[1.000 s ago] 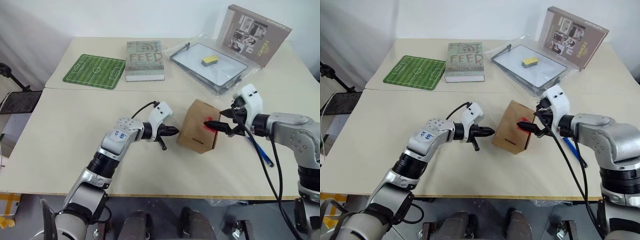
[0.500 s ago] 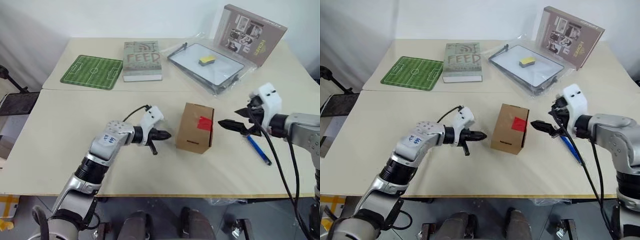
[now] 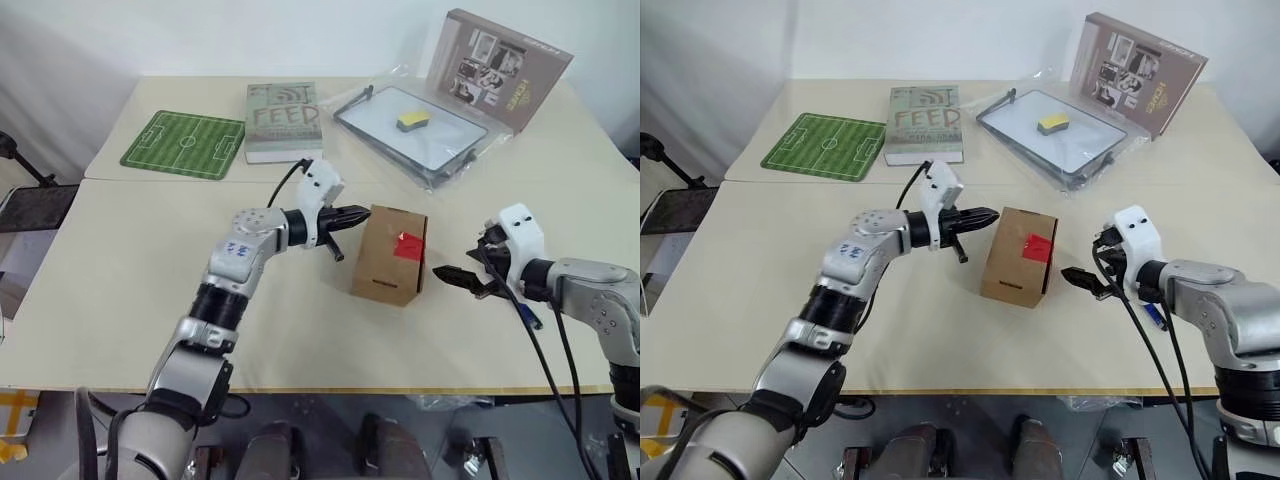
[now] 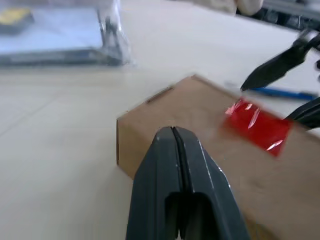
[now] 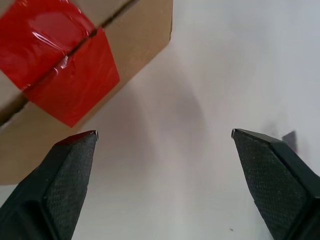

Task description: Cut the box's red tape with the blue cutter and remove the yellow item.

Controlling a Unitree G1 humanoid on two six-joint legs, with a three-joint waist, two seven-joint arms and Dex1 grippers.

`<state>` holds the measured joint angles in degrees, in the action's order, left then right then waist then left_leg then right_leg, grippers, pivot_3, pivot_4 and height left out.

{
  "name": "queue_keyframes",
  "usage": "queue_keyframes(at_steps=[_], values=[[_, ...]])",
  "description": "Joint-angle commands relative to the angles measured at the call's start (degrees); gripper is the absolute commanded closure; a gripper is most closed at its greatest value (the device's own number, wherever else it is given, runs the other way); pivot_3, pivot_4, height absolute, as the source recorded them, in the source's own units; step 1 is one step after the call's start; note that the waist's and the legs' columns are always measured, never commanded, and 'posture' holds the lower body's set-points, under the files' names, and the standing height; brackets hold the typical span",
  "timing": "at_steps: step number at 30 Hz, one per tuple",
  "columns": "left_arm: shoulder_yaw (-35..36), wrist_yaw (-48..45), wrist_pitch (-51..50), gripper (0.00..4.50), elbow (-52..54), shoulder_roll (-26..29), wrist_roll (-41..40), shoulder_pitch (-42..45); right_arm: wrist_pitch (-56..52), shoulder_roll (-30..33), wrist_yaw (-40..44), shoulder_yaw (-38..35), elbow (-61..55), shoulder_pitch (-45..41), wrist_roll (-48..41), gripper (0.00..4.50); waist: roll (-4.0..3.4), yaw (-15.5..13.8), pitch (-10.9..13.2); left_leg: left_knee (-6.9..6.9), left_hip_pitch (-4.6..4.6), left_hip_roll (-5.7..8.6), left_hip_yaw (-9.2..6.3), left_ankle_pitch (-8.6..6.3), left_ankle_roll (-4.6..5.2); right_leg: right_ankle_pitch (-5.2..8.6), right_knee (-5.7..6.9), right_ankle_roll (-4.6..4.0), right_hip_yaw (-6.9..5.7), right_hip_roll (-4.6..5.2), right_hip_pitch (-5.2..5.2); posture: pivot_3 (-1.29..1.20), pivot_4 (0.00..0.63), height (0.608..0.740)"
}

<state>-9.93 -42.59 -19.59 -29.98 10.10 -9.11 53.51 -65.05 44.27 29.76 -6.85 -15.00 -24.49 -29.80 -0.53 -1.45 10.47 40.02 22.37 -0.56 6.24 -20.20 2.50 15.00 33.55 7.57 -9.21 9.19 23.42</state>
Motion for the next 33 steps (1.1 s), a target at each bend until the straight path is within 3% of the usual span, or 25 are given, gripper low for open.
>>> queue_keyframes(at_steps=[1, 10, 17, 26, 33], values=[[-1.6, -1.3, 5.0, 4.5, -3.7, 1.2, 3.4, 1.2, 1.8, -1.5, -1.4, 1.1, -0.5, -1.3, 1.7, 0.02, 0.0, 0.0, 0.0, 0.0, 0.01, -0.02, 0.0, 0.0, 0.0, 0.0, 0.01, 0.0, 0.0, 0.0, 0.03, 0.0, 0.15, 0.74], [-3.3, -4.8, 1.9, 4.5, 2.6, 5.3, 5.4, -3.7, 1.9, -3.7, -0.9, 2.9, -1.0, -4.1, 2.1, 0.02, 0.0, 0.0, 0.0, 0.01, -0.01, -0.02, 0.0, 0.01, -0.01, 0.0, 0.12, 0.0, 0.05, 0.0, 0.07, 0.0, 0.15, 0.74], [-5.2, -9.4, -8.1, 4.5, 17.0, 4.6, 1.7, -7.9, -0.9, -3.4, 1.0, 4.8, -5.1, -4.8, 0.3, 0.02, 0.0, 0.1, 0.0, 0.02, 0.04, 0.0, -0.06, 0.01, 0.0, 0.0, 0.12, 0.0, 0.02, 0.01, 0.07, 0.0, 0.15, 0.74], [-10.9, -16.6, -24.8, 4.5, 38.9, 11.7, -2.3, -15.8, -4.3, 0.2, 4.3, 4.7, -11.7, -2.9, -1.6, 0.02, 0.0, 0.1, 0.0, 0.04, -0.05, -0.06, -0.27, 0.01, -0.01, 0.0, 0.21, -0.01, 0.16, -0.01, 0.09, 0.0, 0.15, 0.74], [-5.8, -12.9, -27.9, 4.5, 39.6, 13.0, -4.2, -16.1, -5.4, 3.3, 5.2, 3.3, -15.2, 0.9, -2.4, 0.02, 0.0, 0.0, 0.0, 0.15, -0.03, -0.11, -0.4, 0.02, -0.01, 0.01, 0.2, -0.01, 0.2, 0.04, 0.06, 0.0, 0.15, 0.74]])
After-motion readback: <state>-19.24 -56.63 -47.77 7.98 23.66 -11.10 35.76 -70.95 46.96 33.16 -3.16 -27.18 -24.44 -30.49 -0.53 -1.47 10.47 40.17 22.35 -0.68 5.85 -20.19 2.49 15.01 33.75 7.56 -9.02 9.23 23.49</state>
